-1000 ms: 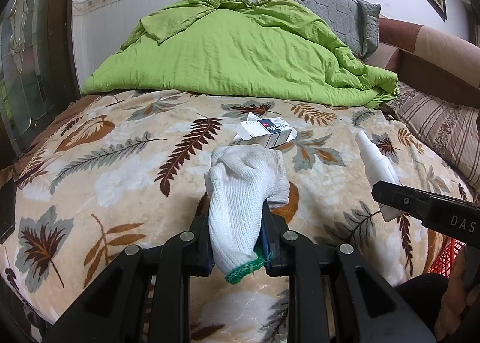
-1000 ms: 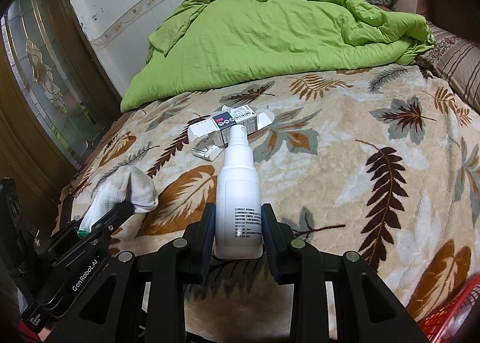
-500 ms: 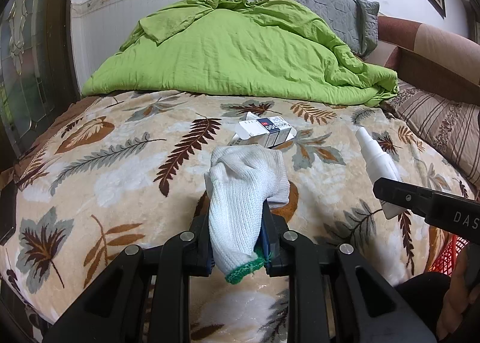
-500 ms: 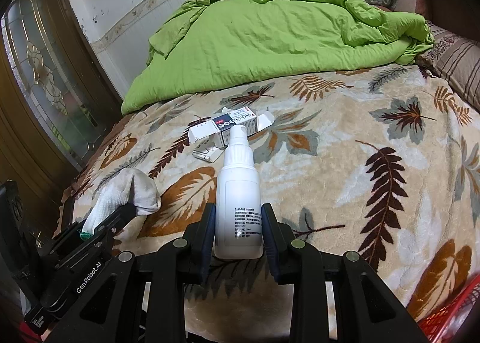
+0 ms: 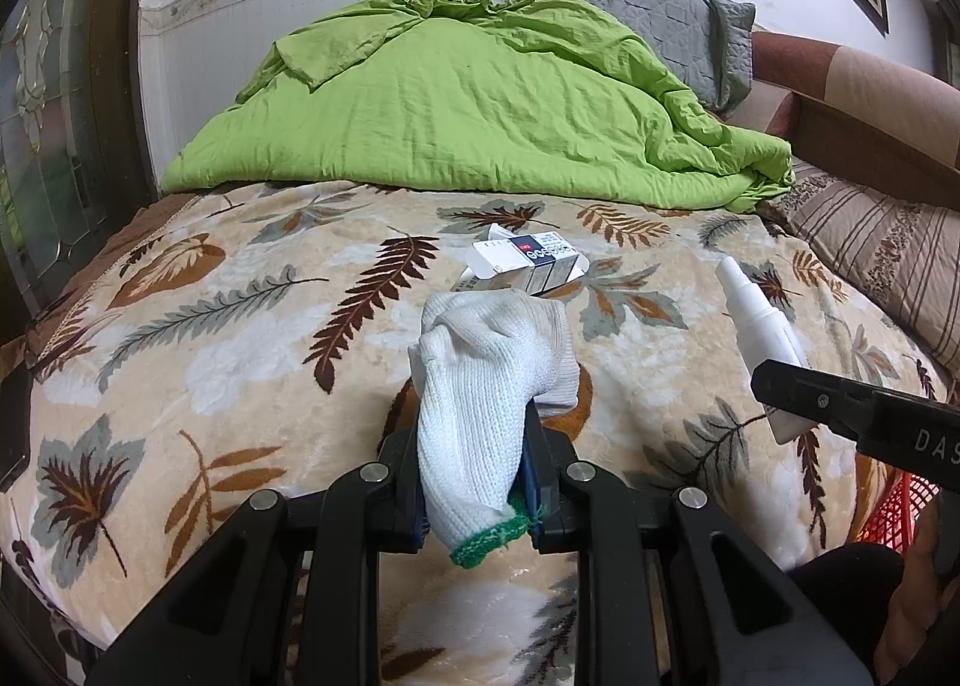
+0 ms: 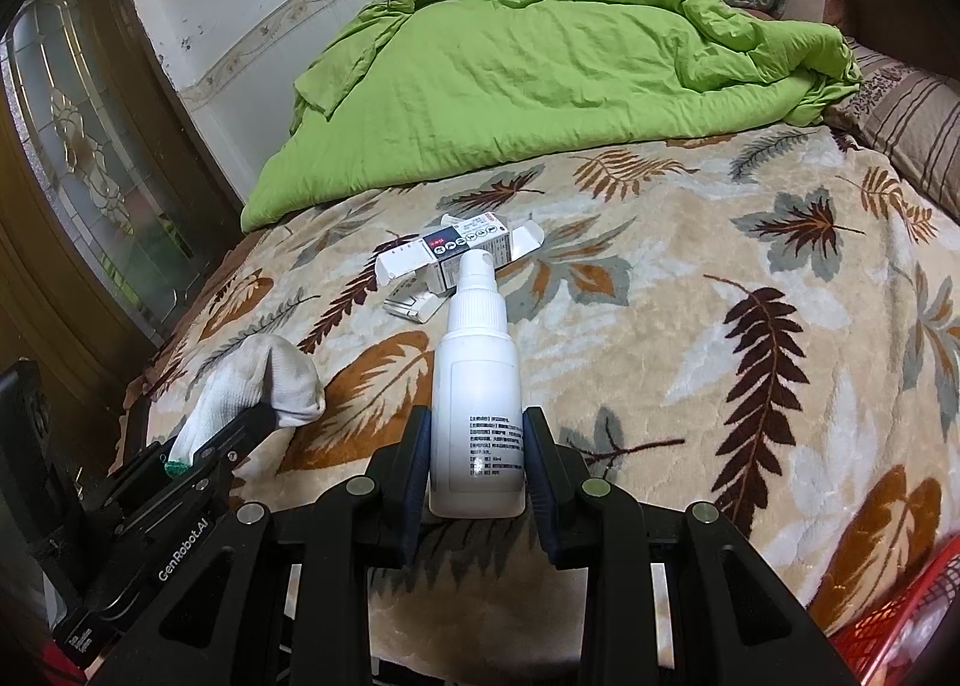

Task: Collect trash
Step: 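Hold the white glove and white spray bottle above the bed, then carry the glove and spray bottle over the red wastebasket while both tools hold them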

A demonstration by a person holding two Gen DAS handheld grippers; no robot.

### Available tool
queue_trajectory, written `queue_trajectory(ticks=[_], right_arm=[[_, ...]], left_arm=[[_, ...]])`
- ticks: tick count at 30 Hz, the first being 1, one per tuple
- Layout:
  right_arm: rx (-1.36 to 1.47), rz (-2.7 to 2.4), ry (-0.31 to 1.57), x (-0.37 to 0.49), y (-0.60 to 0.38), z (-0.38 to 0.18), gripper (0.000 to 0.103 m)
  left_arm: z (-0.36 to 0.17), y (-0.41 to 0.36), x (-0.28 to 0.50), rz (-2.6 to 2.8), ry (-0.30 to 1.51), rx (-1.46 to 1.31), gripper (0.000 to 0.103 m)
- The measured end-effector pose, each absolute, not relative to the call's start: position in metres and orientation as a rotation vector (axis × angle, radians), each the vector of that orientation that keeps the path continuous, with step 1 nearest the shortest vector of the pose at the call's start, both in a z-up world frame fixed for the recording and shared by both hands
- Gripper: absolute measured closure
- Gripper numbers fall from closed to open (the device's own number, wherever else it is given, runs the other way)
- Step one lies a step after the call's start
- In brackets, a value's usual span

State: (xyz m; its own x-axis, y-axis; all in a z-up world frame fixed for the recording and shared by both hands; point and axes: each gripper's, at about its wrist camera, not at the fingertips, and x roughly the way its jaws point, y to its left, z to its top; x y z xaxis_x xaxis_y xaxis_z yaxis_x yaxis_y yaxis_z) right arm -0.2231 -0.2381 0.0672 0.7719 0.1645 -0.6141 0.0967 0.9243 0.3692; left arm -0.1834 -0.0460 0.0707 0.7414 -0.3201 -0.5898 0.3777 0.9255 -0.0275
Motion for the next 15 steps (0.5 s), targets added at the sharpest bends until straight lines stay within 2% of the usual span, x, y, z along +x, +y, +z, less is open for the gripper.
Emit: queue_trajectory(ticks=[15], right_arm=[[0.432, 0.038, 0.693, -0.239, -0.244, 0.067, 0.071]], left_arm=[[0.071, -0.048, -0.185, -0.384, 0.628, 0.097, 0.081]])
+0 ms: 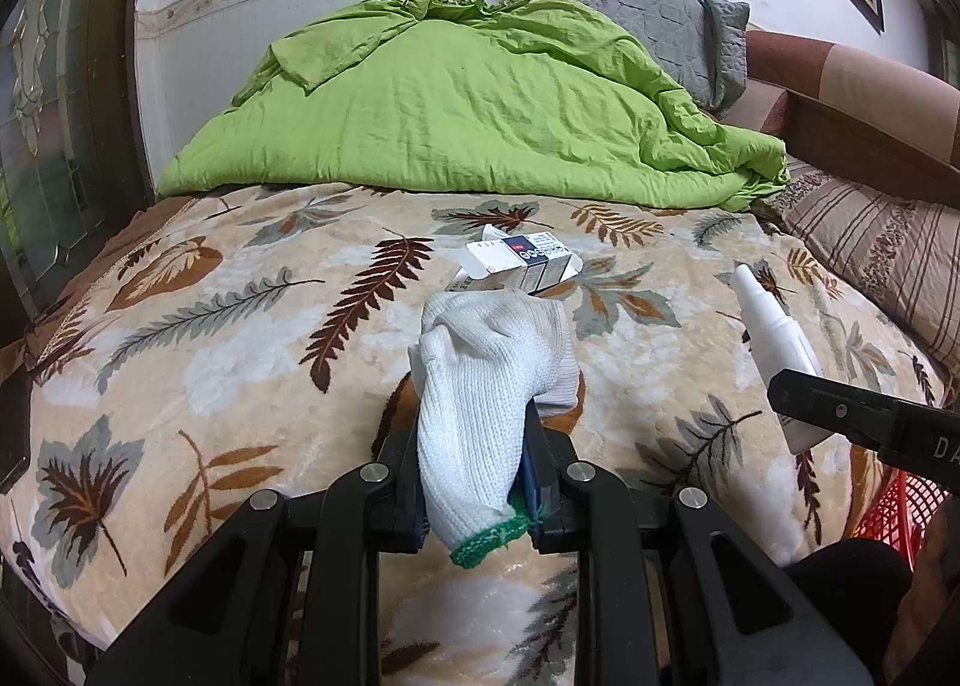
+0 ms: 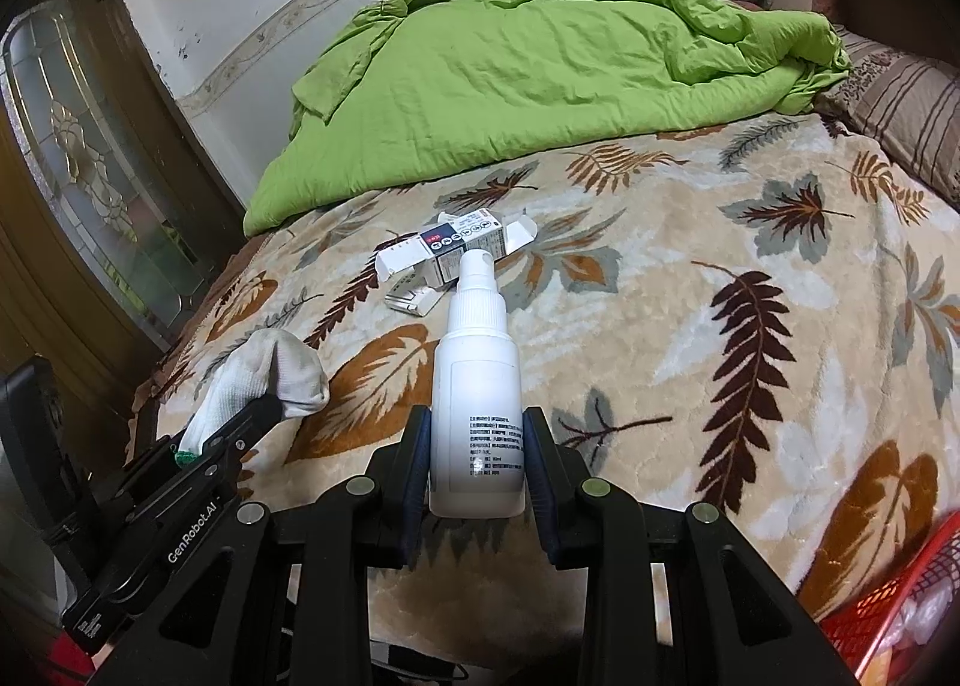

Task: Collect trash
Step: 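Carry the glove and spray bottle over the red wastebasket while both tools hold them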

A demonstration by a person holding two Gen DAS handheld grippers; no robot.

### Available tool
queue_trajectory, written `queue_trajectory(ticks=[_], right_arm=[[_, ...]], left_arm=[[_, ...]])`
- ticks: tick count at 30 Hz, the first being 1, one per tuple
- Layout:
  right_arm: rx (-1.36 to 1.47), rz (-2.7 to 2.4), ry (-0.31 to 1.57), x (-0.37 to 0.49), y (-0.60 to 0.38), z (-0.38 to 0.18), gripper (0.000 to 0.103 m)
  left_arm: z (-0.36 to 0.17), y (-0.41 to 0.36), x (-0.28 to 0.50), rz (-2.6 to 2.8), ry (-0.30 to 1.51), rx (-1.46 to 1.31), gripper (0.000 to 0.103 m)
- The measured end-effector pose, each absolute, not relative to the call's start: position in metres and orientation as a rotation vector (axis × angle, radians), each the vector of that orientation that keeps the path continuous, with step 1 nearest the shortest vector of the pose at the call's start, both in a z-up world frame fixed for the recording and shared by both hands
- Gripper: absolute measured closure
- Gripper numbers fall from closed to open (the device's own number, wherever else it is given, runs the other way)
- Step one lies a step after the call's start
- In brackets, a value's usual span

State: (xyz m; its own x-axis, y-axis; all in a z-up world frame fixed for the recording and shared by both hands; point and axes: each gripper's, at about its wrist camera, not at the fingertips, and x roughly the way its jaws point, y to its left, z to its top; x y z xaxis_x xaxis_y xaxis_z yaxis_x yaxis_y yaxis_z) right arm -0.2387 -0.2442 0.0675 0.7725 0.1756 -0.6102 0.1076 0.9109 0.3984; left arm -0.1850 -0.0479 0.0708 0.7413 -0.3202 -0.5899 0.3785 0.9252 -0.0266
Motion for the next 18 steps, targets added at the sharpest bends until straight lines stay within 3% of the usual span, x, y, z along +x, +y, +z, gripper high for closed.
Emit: queue_trajectory(ticks=[18], right_arm=[[0.507, -0.050, 0.696, -0.300, -0.295, 0.071, 0.071]], left_arm=[[0.089, -0.076, -0.207, -0.474, 0.607, 0.131, 0.081]])
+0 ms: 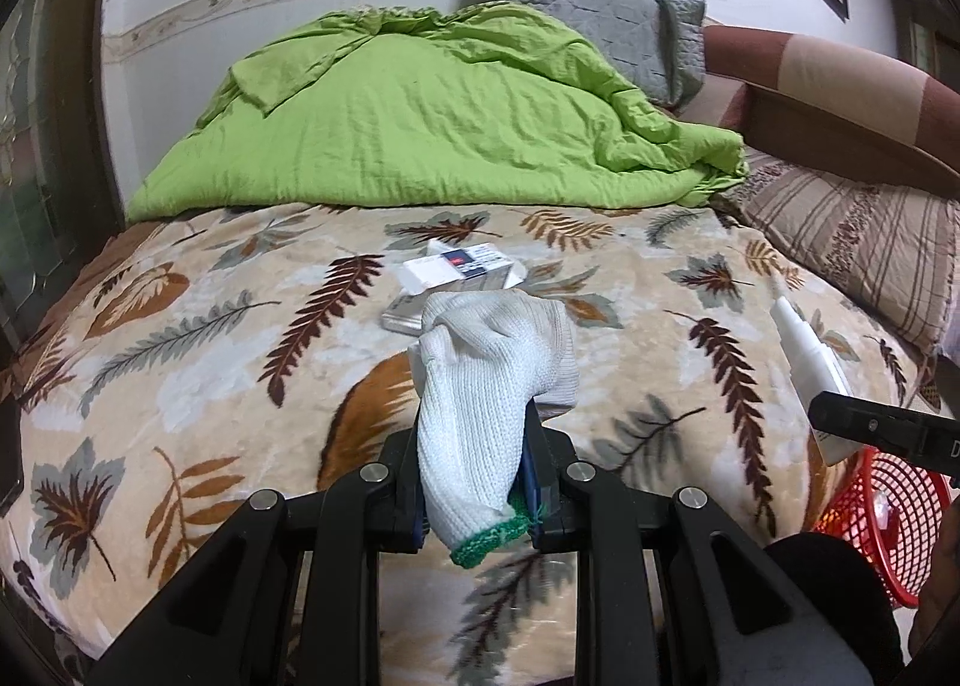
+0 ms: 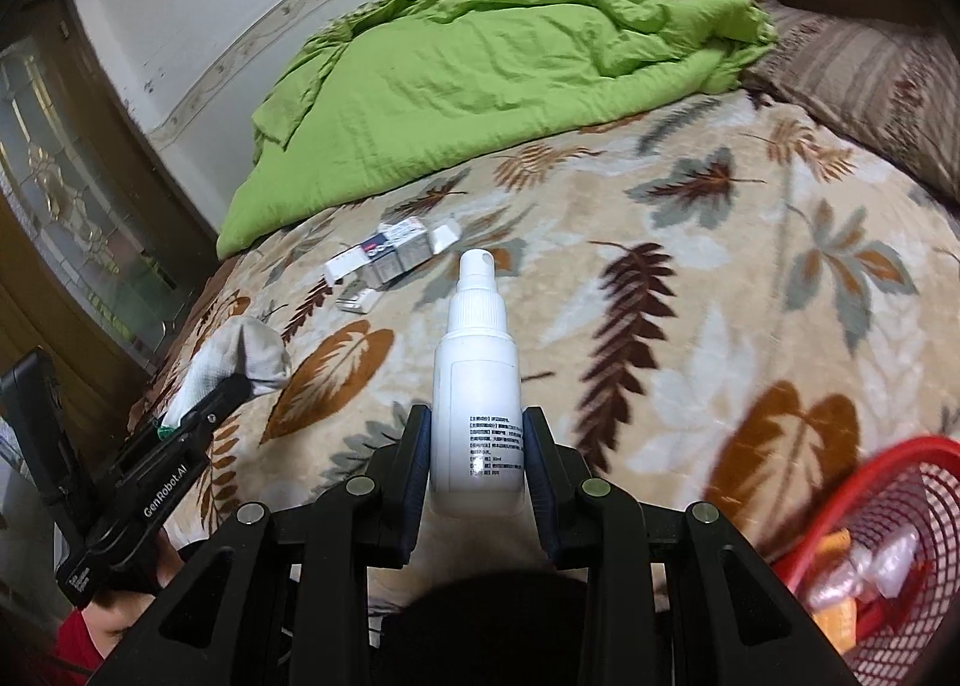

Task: Collect trash
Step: 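Carry the glove and spray bottle over the red wastebasket while both tools hold them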

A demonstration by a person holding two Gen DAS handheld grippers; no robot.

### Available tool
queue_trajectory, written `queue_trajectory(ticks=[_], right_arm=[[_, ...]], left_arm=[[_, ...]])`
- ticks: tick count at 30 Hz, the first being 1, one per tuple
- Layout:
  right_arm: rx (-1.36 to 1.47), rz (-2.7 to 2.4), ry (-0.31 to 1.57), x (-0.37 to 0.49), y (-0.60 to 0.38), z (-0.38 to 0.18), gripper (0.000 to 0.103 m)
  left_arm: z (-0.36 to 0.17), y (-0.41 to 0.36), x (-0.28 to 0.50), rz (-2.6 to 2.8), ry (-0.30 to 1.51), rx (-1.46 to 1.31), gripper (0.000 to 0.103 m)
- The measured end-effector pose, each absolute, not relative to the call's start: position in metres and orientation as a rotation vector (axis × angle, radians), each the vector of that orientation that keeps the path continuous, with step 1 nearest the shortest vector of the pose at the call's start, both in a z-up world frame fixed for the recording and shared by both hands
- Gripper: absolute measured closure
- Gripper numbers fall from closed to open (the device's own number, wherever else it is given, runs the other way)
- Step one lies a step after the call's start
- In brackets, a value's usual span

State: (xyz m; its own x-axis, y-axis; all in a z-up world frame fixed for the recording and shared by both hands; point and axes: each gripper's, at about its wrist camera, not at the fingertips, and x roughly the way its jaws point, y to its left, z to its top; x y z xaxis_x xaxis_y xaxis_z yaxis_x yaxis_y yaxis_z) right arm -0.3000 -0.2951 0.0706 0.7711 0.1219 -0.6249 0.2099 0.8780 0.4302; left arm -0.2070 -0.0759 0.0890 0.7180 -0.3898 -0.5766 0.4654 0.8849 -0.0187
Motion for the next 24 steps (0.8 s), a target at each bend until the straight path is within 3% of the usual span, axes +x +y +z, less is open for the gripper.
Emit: queue_trajectory(ticks=[14, 24], right_arm=[[0.557, -0.165, 0.692, -0.356, -0.342, 0.070, 0.071], [0.642, -0.360, 0.675, -0.431, -0.402, 0.070, 0.071]], left_arm=[[0.111, -0.119, -0.234, -0.616, 0.599, 0.163, 0.081], [0.126, -0.199, -0.285, -0.911, 0.645, 0.204, 0.081]])
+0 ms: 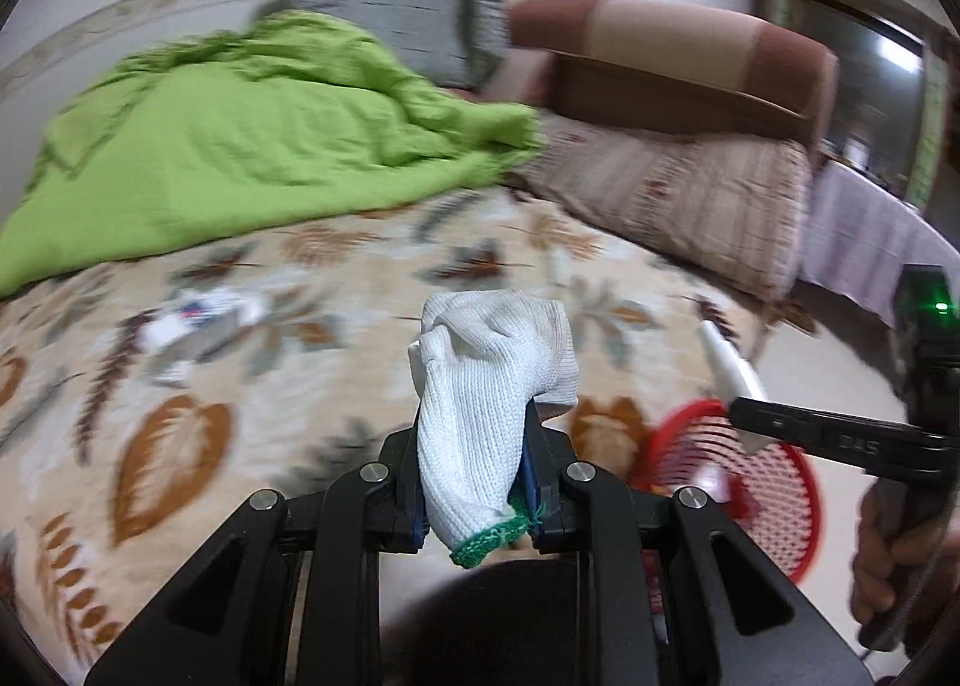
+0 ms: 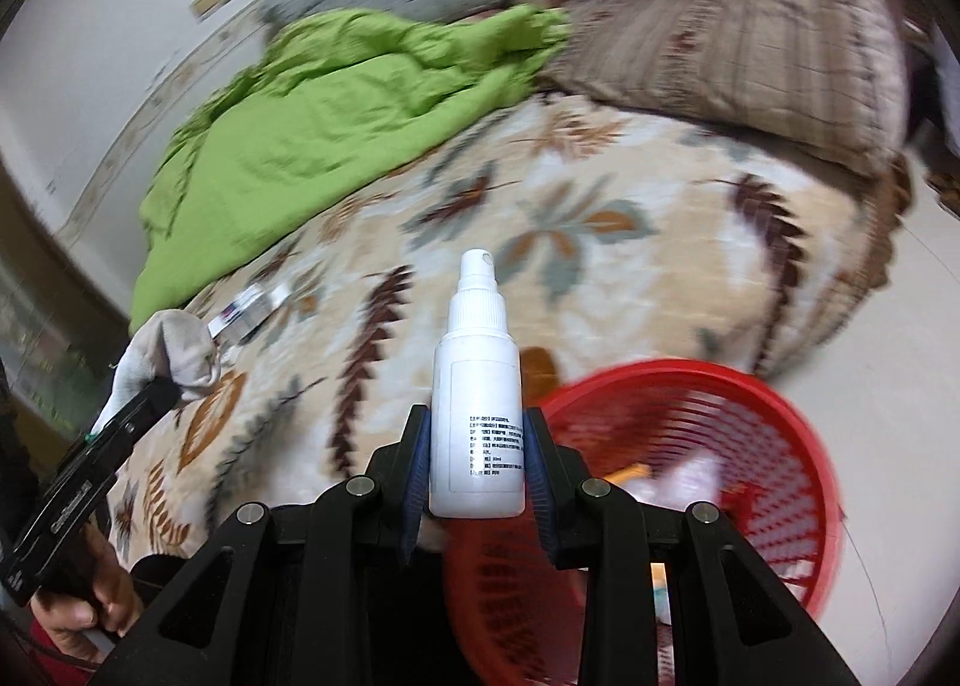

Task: Collect trash
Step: 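Carry the glove and spray bottle over the red wastebasket while both tools hold them, then open both tools to drop the glove and spray bottle into the wastebasket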

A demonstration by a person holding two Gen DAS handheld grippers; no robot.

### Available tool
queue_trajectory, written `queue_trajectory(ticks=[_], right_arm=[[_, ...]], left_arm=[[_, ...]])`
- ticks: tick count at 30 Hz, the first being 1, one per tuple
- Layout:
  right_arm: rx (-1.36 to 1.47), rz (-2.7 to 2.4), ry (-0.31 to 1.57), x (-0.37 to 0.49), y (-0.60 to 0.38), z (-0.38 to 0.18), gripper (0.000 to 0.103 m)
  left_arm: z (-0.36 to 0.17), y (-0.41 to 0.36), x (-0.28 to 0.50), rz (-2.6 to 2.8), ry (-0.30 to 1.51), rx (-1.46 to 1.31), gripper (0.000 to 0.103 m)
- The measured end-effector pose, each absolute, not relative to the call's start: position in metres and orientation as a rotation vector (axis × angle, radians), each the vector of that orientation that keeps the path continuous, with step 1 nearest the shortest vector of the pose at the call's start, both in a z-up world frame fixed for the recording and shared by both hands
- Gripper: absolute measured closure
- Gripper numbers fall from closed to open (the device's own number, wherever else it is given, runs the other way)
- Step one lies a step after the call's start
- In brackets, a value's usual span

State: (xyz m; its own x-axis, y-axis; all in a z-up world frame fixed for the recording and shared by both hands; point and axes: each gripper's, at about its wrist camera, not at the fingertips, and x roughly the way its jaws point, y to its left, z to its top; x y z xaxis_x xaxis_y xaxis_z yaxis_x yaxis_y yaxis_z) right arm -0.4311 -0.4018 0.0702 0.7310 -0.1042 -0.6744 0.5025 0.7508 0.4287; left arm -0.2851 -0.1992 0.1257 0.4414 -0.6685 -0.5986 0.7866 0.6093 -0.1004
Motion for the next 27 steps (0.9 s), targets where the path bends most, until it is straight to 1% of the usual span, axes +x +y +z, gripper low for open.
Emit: queue_trajectory(ticks=[10, 20, 21, 22, 24, 27], right_arm=[[0.713, -0.474, 0.685, -0.493, -0.436, 0.055, 0.071], [0.779, -0.505, 0.705, -0.516, -0.445, 0.036, 0.070], [0.783, -0.500, 0.709, -0.516, -0.445, 0.034, 0.070], [0.785, -0.498, 0.712, -0.516, -0.445, 0.033, 0.069], [0.785, -0.502, 0.712, -0.515, -0.444, 0.033, 0.069], [0.760, -0.517, 0.703, -0.515, -0.442, 0.039, 0.068]], left_arm=[[0.115, -0.276, -0.333, -1.132, 0.748, 0.247, 0.081], [0.090, -0.312, -0.360, -1.242, 0.843, 0.324, 0.080], [0.088, -0.314, -0.362, -1.251, 0.853, 0.334, 0.079], [0.085, -0.316, -0.364, -1.264, 0.868, 0.345, 0.071], [0.080, -0.318, -0.364, -1.282, 0.897, 0.340, 0.062], [0.081, -0.314, -0.363, -1.276, 0.899, 0.334, 0.059]])
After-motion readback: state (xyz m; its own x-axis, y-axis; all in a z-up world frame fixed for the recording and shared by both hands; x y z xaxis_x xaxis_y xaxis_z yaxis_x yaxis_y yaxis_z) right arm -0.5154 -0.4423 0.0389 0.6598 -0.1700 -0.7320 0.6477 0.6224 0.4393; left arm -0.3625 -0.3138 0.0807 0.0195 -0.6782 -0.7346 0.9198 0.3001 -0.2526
